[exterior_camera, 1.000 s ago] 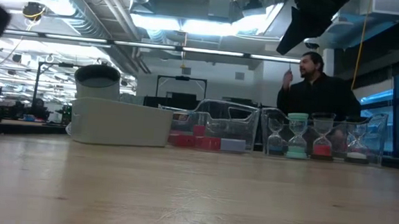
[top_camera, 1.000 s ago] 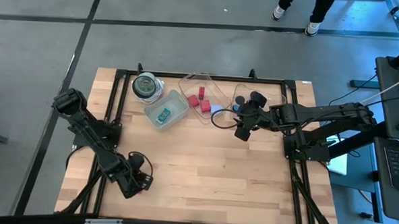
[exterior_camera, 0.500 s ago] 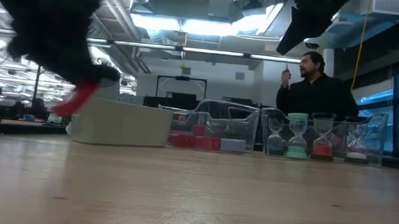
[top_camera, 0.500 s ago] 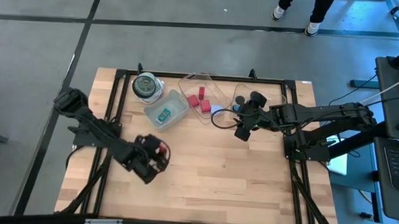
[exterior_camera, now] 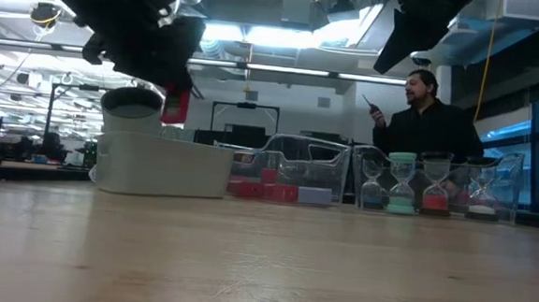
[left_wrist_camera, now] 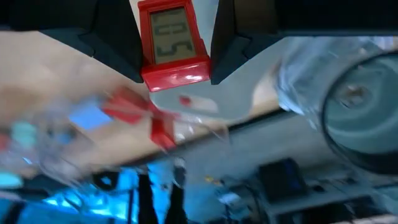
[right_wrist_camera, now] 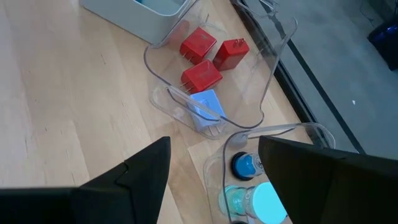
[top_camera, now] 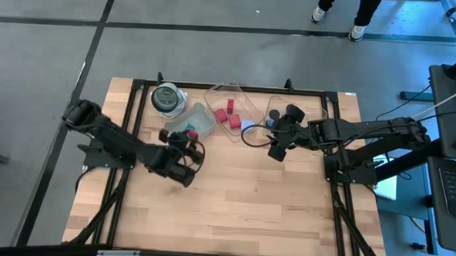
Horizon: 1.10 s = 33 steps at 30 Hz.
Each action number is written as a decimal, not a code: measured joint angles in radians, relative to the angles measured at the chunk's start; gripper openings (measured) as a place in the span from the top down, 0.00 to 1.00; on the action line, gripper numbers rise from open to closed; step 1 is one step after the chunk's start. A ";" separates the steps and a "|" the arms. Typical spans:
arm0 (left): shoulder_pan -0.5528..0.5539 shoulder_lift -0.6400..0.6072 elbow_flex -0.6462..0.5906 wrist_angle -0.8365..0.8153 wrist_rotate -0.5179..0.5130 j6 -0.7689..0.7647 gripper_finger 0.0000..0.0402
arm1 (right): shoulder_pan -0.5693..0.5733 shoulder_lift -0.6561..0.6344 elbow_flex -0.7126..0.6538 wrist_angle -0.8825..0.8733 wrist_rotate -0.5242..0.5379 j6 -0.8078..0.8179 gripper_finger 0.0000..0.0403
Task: Pick & Place Office items
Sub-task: Put the red digital clock into the gray bin
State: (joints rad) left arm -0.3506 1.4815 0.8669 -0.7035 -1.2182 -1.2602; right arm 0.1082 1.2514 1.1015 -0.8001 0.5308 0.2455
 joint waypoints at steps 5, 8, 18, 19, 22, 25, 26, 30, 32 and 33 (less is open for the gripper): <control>0.071 0.000 0.000 0.001 -0.045 0.007 0.61 | 0.000 0.000 0.000 0.000 0.000 0.000 0.38; 0.119 0.000 0.000 0.001 -0.039 0.023 0.61 | 0.000 0.000 0.000 0.000 0.000 0.007 0.38; 0.279 0.000 0.000 0.001 0.091 0.121 0.61 | 0.000 0.000 0.000 0.000 0.002 0.036 0.38; 0.292 0.000 0.000 0.001 0.109 0.123 0.61 | 0.000 0.000 0.000 0.000 0.004 0.039 0.38; 0.329 0.000 0.000 0.001 0.173 0.133 0.61 | 0.000 0.000 0.000 0.001 0.018 0.035 0.38; 0.358 0.001 0.000 0.001 0.249 0.164 0.61 | 0.000 0.000 0.000 0.000 0.023 0.034 0.38; 0.364 0.004 0.000 0.001 0.269 0.166 0.61 | 0.000 0.000 0.000 0.000 0.024 0.035 0.38; 0.374 0.010 0.000 0.005 0.331 0.180 0.61 | 0.000 0.000 0.000 0.001 0.055 0.034 0.38; 0.374 0.014 0.000 0.004 0.352 0.191 0.61 | 0.000 0.000 0.000 0.001 0.091 0.035 0.38; 0.374 0.014 0.000 0.005 0.356 0.198 0.61 | 0.000 0.000 0.000 0.001 0.109 0.037 0.38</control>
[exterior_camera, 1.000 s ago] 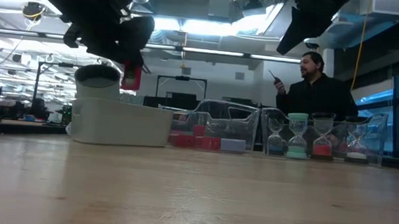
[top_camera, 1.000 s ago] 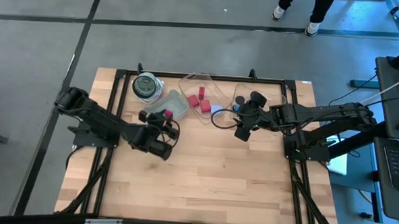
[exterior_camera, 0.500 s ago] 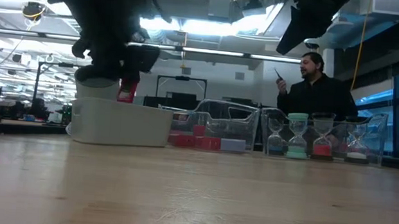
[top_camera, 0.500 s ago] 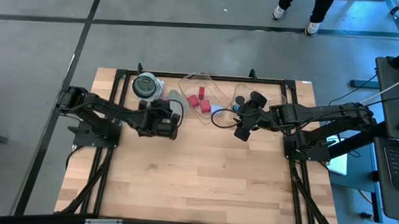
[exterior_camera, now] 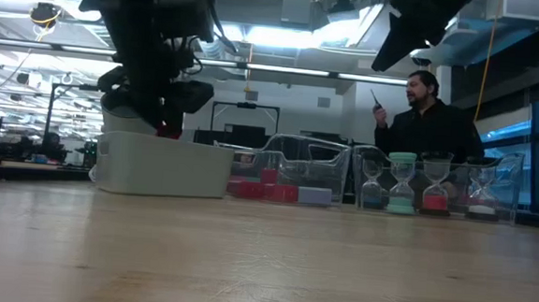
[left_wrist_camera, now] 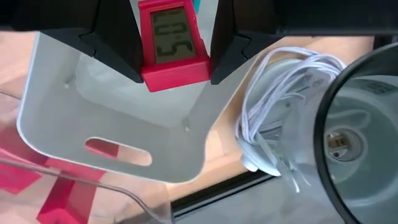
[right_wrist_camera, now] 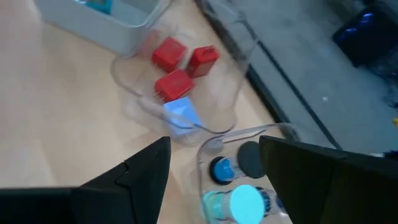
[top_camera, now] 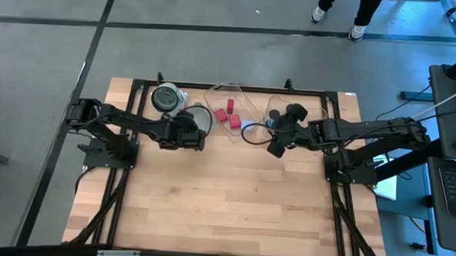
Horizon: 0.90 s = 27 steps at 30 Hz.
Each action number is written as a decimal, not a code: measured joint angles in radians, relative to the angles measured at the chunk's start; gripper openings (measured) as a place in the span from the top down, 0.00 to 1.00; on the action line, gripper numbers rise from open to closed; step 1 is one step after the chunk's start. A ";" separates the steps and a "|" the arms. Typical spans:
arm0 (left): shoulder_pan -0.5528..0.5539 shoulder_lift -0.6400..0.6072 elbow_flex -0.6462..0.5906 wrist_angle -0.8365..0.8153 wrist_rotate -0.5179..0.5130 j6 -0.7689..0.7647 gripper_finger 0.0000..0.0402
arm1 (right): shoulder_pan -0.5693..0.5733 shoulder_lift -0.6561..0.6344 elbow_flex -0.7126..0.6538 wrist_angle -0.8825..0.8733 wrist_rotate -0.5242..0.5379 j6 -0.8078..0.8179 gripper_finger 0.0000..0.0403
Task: Pick & Place Office items
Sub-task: Put the red digital clock into the gray bin
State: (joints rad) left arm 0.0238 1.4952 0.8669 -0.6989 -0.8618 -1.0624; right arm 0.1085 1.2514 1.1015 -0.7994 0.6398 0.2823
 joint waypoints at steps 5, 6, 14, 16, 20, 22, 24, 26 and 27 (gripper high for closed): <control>0.000 0.012 0.000 0.000 0.017 0.006 0.61 | 0.000 0.000 0.000 0.000 0.034 0.017 0.38; 0.000 0.017 0.000 0.007 0.020 0.006 0.61 | 0.000 0.000 0.000 0.000 0.034 0.018 0.38; 0.000 0.060 -0.001 0.037 0.048 0.029 0.61 | 0.000 0.000 0.000 0.000 0.026 0.018 0.38; 0.000 0.063 0.000 0.040 0.047 0.029 0.61 | 0.000 0.000 0.000 -0.001 0.026 0.018 0.38; 0.000 0.062 0.000 0.043 0.047 0.029 0.60 | 0.000 0.000 0.000 0.000 0.026 0.018 0.38; 0.000 0.060 0.000 0.043 0.047 0.029 0.59 | 0.000 0.000 0.000 0.000 0.026 0.018 0.38; 0.000 0.060 -0.001 0.043 0.047 0.029 0.57 | 0.000 0.000 0.000 0.000 0.026 0.018 0.38; 0.000 0.060 -0.001 0.044 0.047 0.029 0.56 | 0.000 0.000 0.000 0.000 0.025 0.020 0.38; 0.000 0.060 -0.001 0.044 0.047 0.029 0.55 | 0.000 0.000 0.000 0.000 0.026 0.020 0.38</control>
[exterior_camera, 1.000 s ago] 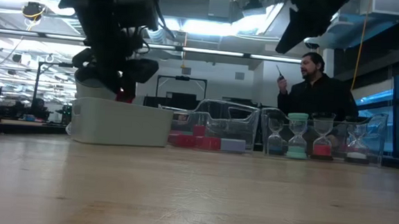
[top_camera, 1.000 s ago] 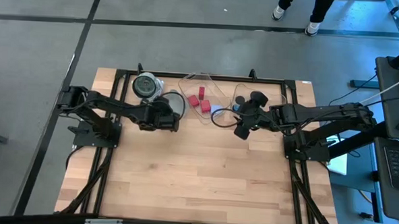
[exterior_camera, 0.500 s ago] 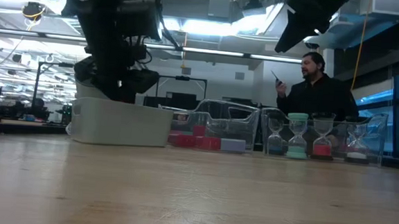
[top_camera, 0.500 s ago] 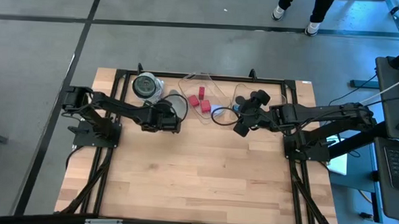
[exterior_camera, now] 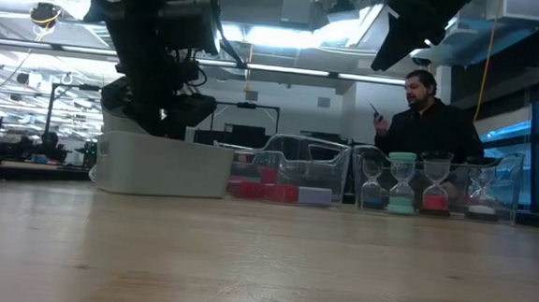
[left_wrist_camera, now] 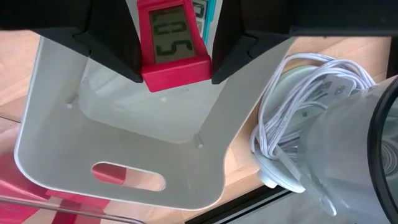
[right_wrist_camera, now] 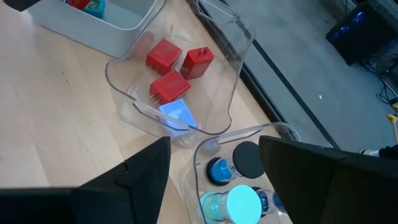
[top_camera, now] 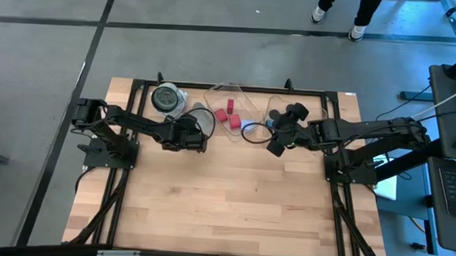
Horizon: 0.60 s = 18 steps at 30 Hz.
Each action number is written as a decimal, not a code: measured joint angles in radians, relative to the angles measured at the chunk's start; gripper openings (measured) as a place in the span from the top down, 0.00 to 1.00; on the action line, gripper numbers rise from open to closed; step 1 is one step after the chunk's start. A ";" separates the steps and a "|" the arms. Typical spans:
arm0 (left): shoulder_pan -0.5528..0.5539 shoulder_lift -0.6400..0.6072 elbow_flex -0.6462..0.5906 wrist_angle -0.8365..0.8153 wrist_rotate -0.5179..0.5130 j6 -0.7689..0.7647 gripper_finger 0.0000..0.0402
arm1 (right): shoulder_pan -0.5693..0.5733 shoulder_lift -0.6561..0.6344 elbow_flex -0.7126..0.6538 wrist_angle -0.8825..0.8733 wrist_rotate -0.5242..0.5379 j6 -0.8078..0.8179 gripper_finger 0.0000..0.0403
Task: Pick & Place Office items
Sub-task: Put the red digital clock into the gray bin, then return to Home Position
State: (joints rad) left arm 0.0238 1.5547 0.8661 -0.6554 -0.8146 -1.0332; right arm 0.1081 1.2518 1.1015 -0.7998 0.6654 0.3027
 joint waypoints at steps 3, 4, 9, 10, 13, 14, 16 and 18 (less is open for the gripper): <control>0.000 0.000 0.000 0.000 0.000 0.000 0.53 | 0.000 0.000 0.000 0.000 0.000 0.000 0.38; 0.000 0.000 0.000 0.000 0.001 0.000 0.53 | 0.000 0.000 0.000 0.000 0.000 0.000 0.38; 0.000 0.000 0.000 0.000 0.005 0.000 0.48 | 0.000 0.000 0.000 0.000 0.000 0.000 0.38; 0.000 0.000 0.000 0.000 0.009 0.000 0.47 | 0.000 0.000 0.000 0.000 0.000 0.000 0.38; 0.000 0.000 0.000 0.001 0.024 0.022 0.43 | 0.000 0.000 0.000 0.000 -0.001 0.000 0.38; 0.000 0.000 0.000 0.001 0.030 0.034 0.42 | 0.000 0.000 0.000 0.000 0.000 0.000 0.38; 0.000 -0.001 0.005 -0.001 0.052 0.058 0.41 | 0.000 0.000 0.000 0.000 0.000 0.004 0.38; 0.000 -0.011 0.021 -0.002 0.077 0.085 0.41 | 0.000 0.000 0.000 0.000 0.000 0.033 0.38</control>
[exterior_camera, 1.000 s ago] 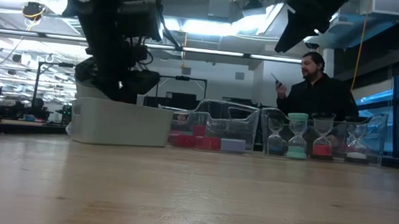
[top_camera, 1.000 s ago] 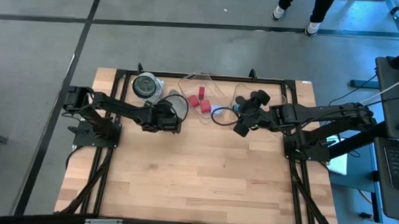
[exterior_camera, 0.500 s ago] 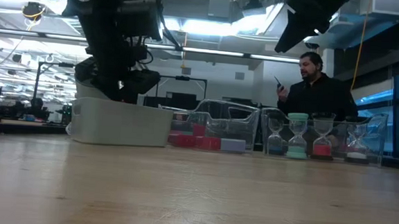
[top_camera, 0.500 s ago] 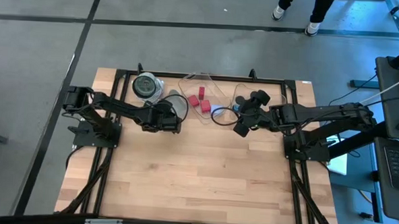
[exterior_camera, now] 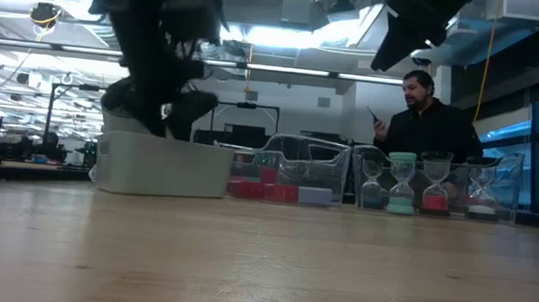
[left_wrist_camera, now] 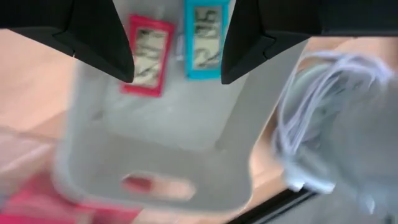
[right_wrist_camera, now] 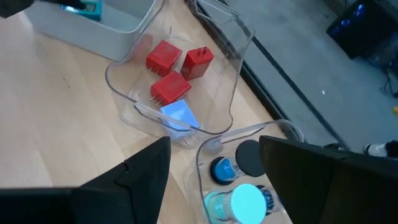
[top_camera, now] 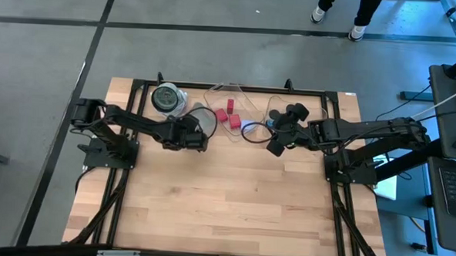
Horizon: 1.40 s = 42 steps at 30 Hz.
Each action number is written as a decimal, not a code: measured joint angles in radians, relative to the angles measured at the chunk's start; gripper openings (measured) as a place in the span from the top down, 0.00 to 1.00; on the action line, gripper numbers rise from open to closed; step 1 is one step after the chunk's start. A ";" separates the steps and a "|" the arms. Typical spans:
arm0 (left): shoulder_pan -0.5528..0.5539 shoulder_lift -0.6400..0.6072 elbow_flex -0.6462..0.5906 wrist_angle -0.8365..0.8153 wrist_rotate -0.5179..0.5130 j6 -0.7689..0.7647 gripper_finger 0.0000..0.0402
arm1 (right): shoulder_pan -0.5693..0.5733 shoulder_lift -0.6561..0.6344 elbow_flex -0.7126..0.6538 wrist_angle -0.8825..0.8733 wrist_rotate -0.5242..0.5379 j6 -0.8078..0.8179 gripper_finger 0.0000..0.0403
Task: Pick & Place Office items
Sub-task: Return to Home Position
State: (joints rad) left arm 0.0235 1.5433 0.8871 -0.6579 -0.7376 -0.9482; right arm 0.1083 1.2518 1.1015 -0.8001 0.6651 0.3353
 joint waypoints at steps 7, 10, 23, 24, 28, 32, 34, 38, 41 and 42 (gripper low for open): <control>-0.043 -0.093 0.120 -0.003 0.023 0.243 0.44 | 0.000 0.000 0.000 0.000 0.074 0.050 0.38; -0.075 -0.160 0.162 -0.002 0.022 0.342 0.44 | 0.001 0.000 0.000 -0.001 0.076 0.047 0.38; -0.201 -0.622 0.179 -0.170 -0.170 0.411 0.44 | 0.000 0.000 0.000 -0.037 0.051 -0.074 0.38; -0.213 -0.651 0.179 -0.189 -0.181 0.411 0.44 | 0.000 0.000 0.000 -0.037 0.037 -0.080 0.38; -0.254 -0.756 0.179 -0.265 -0.210 0.410 0.45 | 0.000 0.000 0.000 -0.035 -0.004 -0.082 0.38; -0.280 -0.841 0.178 -0.384 -0.193 0.322 0.45 | 0.000 0.000 0.000 -0.035 -0.036 -0.069 0.38; -0.290 -0.873 0.178 -0.467 -0.223 0.252 0.45 | 0.000 0.000 0.000 -0.035 -0.058 -0.034 0.38; -0.313 -0.928 0.173 -0.620 -0.237 0.105 0.45 | 0.000 0.000 0.000 -0.035 -0.131 -0.022 0.38; -0.336 -0.979 0.132 -0.652 -0.231 0.070 0.46 | 0.000 0.000 0.000 -0.034 -0.161 -0.009 0.38; -0.344 -0.998 0.113 -0.650 -0.224 0.057 0.45 | 0.000 0.000 0.000 -0.034 -0.165 -0.003 0.38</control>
State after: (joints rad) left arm -0.3203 0.5456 1.0003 -1.3075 -0.9619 -0.8914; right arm 0.1085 1.2514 1.1015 -0.8345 0.4999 0.3322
